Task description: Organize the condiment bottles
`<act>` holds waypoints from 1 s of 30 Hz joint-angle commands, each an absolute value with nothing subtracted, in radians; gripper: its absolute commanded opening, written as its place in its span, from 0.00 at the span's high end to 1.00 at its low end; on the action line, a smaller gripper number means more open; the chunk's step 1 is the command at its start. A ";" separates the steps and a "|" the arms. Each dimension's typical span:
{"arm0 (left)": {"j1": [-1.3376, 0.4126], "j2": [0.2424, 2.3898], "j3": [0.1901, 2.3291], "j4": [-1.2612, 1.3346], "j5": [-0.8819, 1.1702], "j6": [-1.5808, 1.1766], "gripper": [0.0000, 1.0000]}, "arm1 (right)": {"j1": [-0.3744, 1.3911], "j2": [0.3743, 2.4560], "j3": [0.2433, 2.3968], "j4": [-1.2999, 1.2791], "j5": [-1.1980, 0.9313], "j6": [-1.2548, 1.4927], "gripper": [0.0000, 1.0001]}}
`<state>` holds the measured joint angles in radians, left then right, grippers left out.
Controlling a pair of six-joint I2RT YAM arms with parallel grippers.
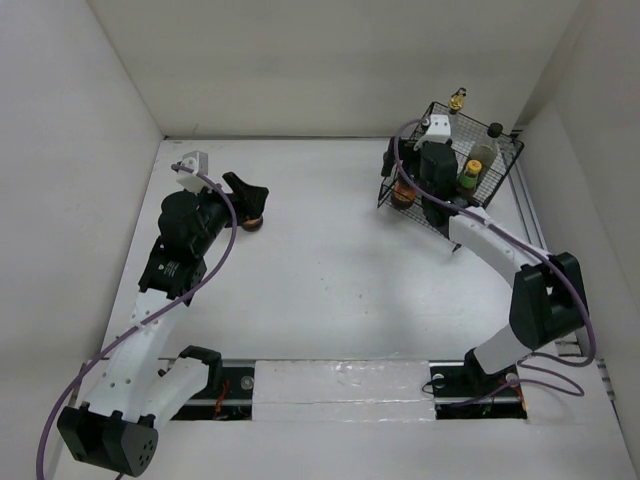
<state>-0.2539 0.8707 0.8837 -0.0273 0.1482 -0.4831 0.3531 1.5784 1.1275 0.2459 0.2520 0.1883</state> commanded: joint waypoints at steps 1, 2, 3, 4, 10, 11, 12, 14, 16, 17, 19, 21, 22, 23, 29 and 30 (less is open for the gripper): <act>-0.255 0.859 0.899 0.006 0.114 -0.472 0.30 | 0.419 1.506 1.204 0.299 0.230 0.161 0.00; -0.255 0.859 0.899 0.006 0.104 -0.472 0.30 | 0.432 1.506 1.216 0.299 0.183 0.161 0.00; -0.255 0.848 0.899 -0.004 0.094 -0.472 0.30 | 0.449 1.535 1.216 0.299 0.126 0.152 0.00; -0.255 0.848 0.899 -0.014 0.072 -0.472 0.30 | 0.484 1.557 1.233 0.317 -0.002 0.152 0.00; -0.255 0.769 0.908 -0.034 -0.044 -0.494 0.29 | 0.665 1.837 1.405 0.348 -0.270 0.137 0.00; -0.255 0.758 0.897 -0.034 -0.076 -0.494 0.29 | 0.713 1.870 1.434 0.339 -0.309 0.123 0.00; -0.255 0.749 0.897 -0.034 -0.086 -0.494 0.29 | 0.732 1.900 1.486 0.339 -0.327 0.114 0.00; -0.255 0.729 0.897 -0.034 -0.098 -0.494 0.28 | 0.771 1.991 1.547 0.318 -0.377 0.101 0.00; -0.255 0.729 0.897 -0.034 -0.098 -0.494 0.28 | 0.784 2.081 1.647 0.289 -0.409 0.092 0.00; -0.255 0.729 0.897 -0.034 -0.098 -0.494 0.28 | 0.784 2.110 1.681 0.263 -0.423 0.092 0.00; -0.255 0.729 0.897 -0.034 -0.086 -0.494 0.28 | 0.804 2.169 1.785 0.218 -0.433 0.092 0.00; -0.255 0.729 0.897 -0.034 -0.077 -0.494 0.28 | 0.814 2.241 1.830 0.207 -0.420 0.092 0.00; -0.255 0.729 0.897 -0.034 -0.077 -0.494 0.28 | 0.824 2.261 1.853 0.192 -0.410 0.092 0.00; -0.255 0.729 0.897 -0.034 -0.068 -0.494 0.28 | 0.824 2.294 1.893 0.192 -0.400 0.092 0.00; -0.255 0.729 0.897 -0.025 -0.046 -0.494 0.28 | 0.844 2.367 1.991 0.192 -0.247 0.092 0.00; -0.255 0.729 0.897 -0.025 -0.046 -0.494 0.28 | 0.853 2.382 2.003 0.192 -0.229 0.092 0.00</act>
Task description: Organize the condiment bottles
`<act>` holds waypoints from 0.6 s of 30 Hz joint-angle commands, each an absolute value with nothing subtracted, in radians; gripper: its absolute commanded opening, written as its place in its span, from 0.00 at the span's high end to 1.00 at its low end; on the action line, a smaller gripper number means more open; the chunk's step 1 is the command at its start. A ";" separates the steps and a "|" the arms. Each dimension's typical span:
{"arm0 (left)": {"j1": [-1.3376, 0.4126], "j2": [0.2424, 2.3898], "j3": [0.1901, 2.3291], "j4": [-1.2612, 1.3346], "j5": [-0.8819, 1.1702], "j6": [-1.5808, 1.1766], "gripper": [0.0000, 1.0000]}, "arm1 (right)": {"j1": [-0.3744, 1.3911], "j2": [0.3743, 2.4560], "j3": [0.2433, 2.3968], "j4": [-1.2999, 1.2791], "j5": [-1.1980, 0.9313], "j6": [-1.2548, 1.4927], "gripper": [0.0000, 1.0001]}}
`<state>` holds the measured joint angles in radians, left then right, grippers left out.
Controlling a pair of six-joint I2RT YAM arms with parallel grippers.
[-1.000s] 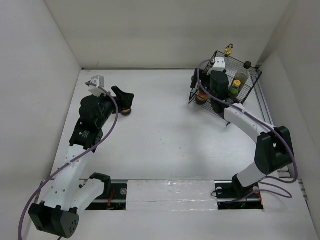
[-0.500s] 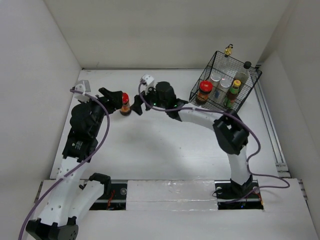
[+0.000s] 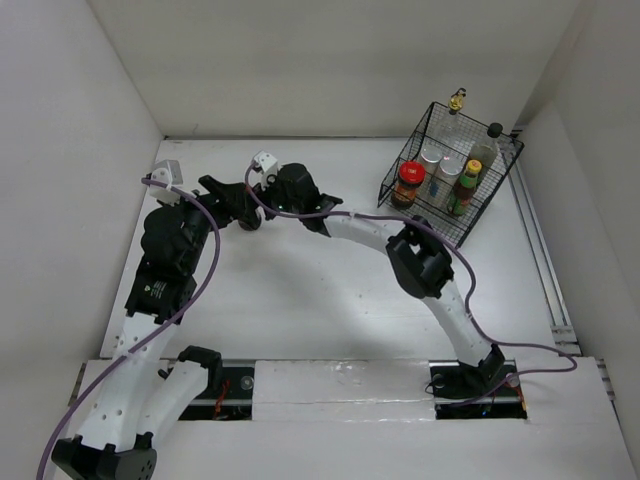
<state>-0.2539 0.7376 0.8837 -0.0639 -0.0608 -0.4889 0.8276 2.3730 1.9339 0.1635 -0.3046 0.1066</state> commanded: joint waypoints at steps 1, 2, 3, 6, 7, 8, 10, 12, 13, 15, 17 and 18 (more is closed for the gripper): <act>-0.255 0.729 0.897 -0.025 -0.037 -0.494 0.28 | 0.853 2.397 2.003 0.192 -0.216 0.092 0.00; -0.255 0.729 0.897 -0.025 -0.037 -0.494 0.28 | 0.853 2.407 2.014 0.222 -0.216 0.092 0.00; -0.255 0.738 0.897 -0.025 -0.037 -0.494 0.28 | 0.853 2.416 2.026 0.238 -0.204 0.092 0.00; -0.255 0.738 0.897 -0.025 -0.026 -0.494 0.28 | 0.853 2.468 2.080 0.250 -0.253 0.150 0.00; -0.255 0.738 0.897 -0.025 -0.026 -0.494 0.28 | 0.853 2.486 2.100 0.250 -0.253 0.172 0.00; -0.255 0.738 0.897 -0.025 -0.026 -0.494 0.28 | 0.853 2.487 2.100 0.262 -0.253 0.182 0.00; -0.255 0.738 0.897 -0.025 -0.026 -0.485 0.28 | 0.853 2.500 2.114 0.299 -0.239 0.212 0.03; -0.255 0.747 0.897 -0.025 -0.026 -0.485 0.28 | 0.853 2.513 2.114 0.359 -0.212 0.273 0.10; -0.255 0.747 0.897 -0.025 -0.026 -0.485 0.28 | 0.853 2.523 2.114 0.371 -0.212 0.290 0.13; -0.255 0.747 0.897 -0.025 -0.026 -0.485 0.28 | 0.853 2.533 2.114 0.408 -0.198 0.334 0.20; -0.255 0.747 0.897 -0.015 -0.026 -0.485 0.28 | 0.853 2.533 2.100 0.439 -0.173 0.357 0.28; -0.255 0.747 0.897 -0.015 -0.026 -0.485 0.28 | 0.853 2.519 2.083 0.458 -0.173 0.379 0.36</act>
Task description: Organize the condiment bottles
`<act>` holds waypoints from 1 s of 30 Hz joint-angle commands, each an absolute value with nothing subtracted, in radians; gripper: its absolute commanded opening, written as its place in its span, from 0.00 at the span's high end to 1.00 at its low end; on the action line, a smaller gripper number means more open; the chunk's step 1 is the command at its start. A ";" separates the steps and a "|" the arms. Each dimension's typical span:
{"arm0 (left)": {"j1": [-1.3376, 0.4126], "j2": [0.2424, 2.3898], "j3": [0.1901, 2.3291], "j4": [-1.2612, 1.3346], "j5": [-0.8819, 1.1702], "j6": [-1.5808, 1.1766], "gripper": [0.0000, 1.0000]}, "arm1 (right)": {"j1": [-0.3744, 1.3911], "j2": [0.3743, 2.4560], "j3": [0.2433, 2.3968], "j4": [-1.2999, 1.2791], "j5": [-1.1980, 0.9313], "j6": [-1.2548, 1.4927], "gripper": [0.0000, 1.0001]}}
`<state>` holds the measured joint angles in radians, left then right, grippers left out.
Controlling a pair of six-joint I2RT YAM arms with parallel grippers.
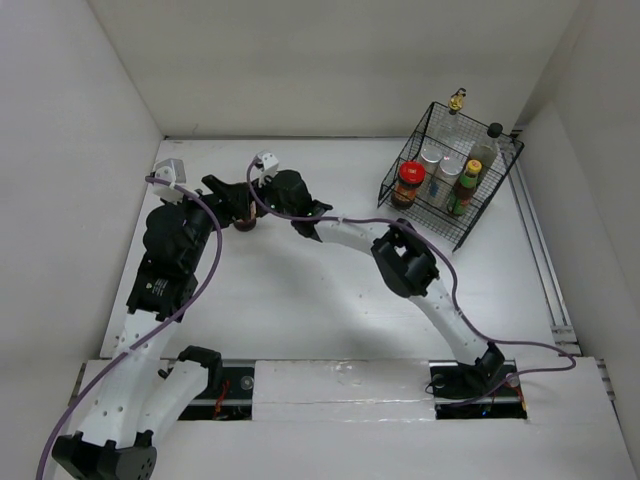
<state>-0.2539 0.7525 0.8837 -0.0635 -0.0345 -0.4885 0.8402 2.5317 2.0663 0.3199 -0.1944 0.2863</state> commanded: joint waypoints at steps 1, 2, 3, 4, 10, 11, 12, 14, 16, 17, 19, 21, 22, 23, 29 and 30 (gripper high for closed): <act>-0.255 0.747 0.897 -0.015 -0.026 -0.485 0.28 | 0.853 2.508 2.060 0.509 -0.173 0.390 0.41; -0.255 0.747 0.897 -0.015 -0.026 -0.485 0.28 | 0.853 2.493 2.031 0.538 -0.173 0.399 0.45; -0.255 0.747 0.897 -0.015 -0.017 -0.485 0.28 | 0.853 2.446 1.958 0.567 -0.187 0.413 0.48; -0.255 0.747 0.897 -0.015 -0.017 -0.485 0.28 | 0.844 2.415 1.912 0.595 -0.198 0.413 0.48; -0.255 0.756 0.897 -0.015 0.005 -0.485 0.28 | 0.786 2.053 1.510 0.798 -0.247 0.423 0.48; -0.255 0.756 0.897 -0.006 0.005 -0.485 0.28 | 0.773 2.005 1.471 0.808 -0.247 0.423 0.48; -0.255 0.756 0.897 -0.006 0.015 -0.485 0.28 | 0.746 1.958 1.433 0.808 -0.261 0.423 0.48; -0.255 0.765 0.897 0.003 0.025 -0.485 0.28 | 0.715 1.819 1.321 0.808 -0.261 0.423 0.50; -0.255 0.778 0.897 0.012 0.066 -0.485 0.28 | 0.663 1.720 1.240 0.798 -0.239 0.433 0.50; -0.255 0.778 0.897 0.012 0.081 -0.485 0.28 | 0.641 1.671 1.164 0.798 -0.227 0.433 0.50; -0.255 0.804 0.897 0.023 0.141 -0.485 0.28 | 0.577 1.524 1.096 0.755 -0.194 0.433 0.50; -0.255 0.828 0.897 0.032 0.176 -0.476 0.28 | 0.533 1.377 1.011 0.712 -0.152 0.422 0.50; -0.255 0.828 0.897 0.032 0.201 -0.476 0.28 | 0.493 1.329 0.991 0.643 -0.087 0.407 0.50; -0.255 0.839 0.897 0.032 0.201 -0.476 0.28 | 0.474 1.283 0.976 0.602 -0.043 0.391 0.50; -0.255 0.839 0.897 0.051 0.235 -0.476 0.28 | 0.341 1.040 0.890 0.348 0.271 0.345 0.50; -0.255 0.839 0.897 0.051 0.248 -0.476 0.28 | 0.322 1.023 0.890 0.333 0.287 0.345 0.50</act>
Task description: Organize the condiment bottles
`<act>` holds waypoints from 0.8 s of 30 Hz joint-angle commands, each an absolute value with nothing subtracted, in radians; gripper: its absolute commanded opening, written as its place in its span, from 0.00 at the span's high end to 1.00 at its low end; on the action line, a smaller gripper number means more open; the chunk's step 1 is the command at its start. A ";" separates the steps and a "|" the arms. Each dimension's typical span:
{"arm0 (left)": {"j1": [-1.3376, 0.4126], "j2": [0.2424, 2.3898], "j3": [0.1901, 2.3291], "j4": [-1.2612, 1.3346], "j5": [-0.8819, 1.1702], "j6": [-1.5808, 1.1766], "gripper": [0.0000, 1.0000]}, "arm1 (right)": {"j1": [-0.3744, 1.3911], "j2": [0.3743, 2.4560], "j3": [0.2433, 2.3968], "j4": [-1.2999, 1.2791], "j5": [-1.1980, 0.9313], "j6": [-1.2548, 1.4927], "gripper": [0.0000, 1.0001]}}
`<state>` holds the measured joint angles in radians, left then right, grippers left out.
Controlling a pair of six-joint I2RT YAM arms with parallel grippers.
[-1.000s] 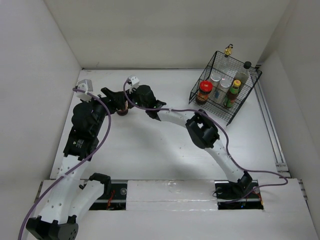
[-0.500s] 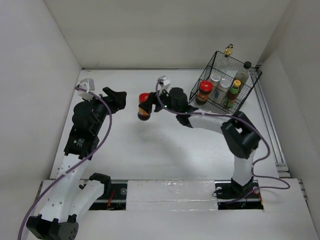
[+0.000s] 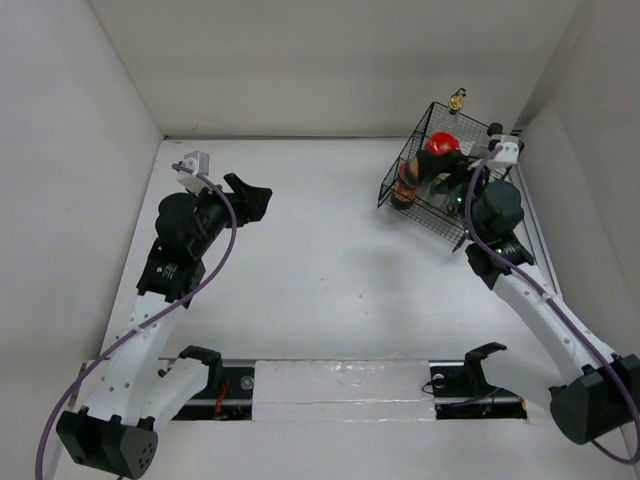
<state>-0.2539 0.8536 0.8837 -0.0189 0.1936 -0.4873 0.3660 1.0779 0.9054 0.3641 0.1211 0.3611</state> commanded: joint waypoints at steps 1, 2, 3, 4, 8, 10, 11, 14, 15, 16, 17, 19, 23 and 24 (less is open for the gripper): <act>-0.255 0.848 0.897 0.051 0.249 -0.476 0.28 | 0.304 0.993 0.871 0.316 0.299 0.354 0.50; -0.255 0.848 0.897 0.060 0.261 -0.476 0.28 | 0.287 0.982 0.859 0.307 0.299 0.354 0.50; -0.255 0.859 0.897 0.060 0.271 -0.476 0.28 | 0.258 0.982 0.850 0.307 0.299 0.354 0.50; -0.255 0.859 0.897 0.060 0.272 -0.476 0.28 | 0.244 0.970 0.839 0.295 0.299 0.363 0.50; -0.255 0.868 0.897 0.069 0.282 -0.485 0.28 | 0.192 0.992 0.819 0.285 0.311 0.386 0.50; -0.255 0.868 0.897 0.069 0.282 -0.485 0.28 | 0.158 1.009 0.807 0.294 0.311 0.397 0.50; -0.255 0.868 0.888 0.069 0.282 -0.485 0.28 | 0.146 1.020 0.798 0.295 0.311 0.397 0.50; -0.255 0.868 0.888 0.069 0.291 -0.485 0.28 | 0.124 1.043 0.772 0.360 0.295 0.407 0.50; -0.255 0.868 0.888 0.069 0.291 -0.485 0.28 | 0.124 1.055 0.762 0.360 0.295 0.407 0.50; -0.255 0.868 0.888 0.069 0.291 -0.485 0.28 | 0.124 1.055 0.762 0.395 0.295 0.394 0.50; -0.255 0.868 0.888 0.069 0.291 -0.485 0.28 | 0.124 1.069 0.746 0.417 0.311 0.394 0.50; -0.255 0.868 0.888 0.069 0.291 -0.485 0.28 | 0.124 1.081 0.723 0.443 0.311 0.384 0.50; -0.255 0.887 0.888 0.069 0.291 -0.485 0.28 | 0.133 1.118 0.704 0.485 0.339 0.374 0.50; -0.255 0.887 0.888 0.069 0.301 -0.485 0.28 | 0.144 1.129 0.704 0.485 0.359 0.374 0.50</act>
